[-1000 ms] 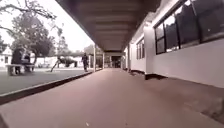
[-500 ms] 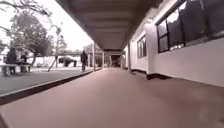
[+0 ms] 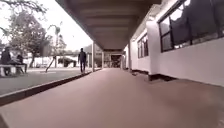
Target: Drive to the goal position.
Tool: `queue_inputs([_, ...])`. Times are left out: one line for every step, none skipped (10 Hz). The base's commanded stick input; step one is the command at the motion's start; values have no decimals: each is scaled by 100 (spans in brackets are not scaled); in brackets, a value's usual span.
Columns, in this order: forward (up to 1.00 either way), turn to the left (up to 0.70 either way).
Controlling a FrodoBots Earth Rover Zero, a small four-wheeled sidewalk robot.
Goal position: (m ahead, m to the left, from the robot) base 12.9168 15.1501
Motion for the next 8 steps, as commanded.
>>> queue_inputs([70, 0])
queue_inputs([70, 0])
queue_inputs([70, 0])
queue_inputs([70, 0])
queue_inputs([70, 0])
queue_inputs([70, 0])
queue_inputs([70, 0])
queue_inputs([70, 0])
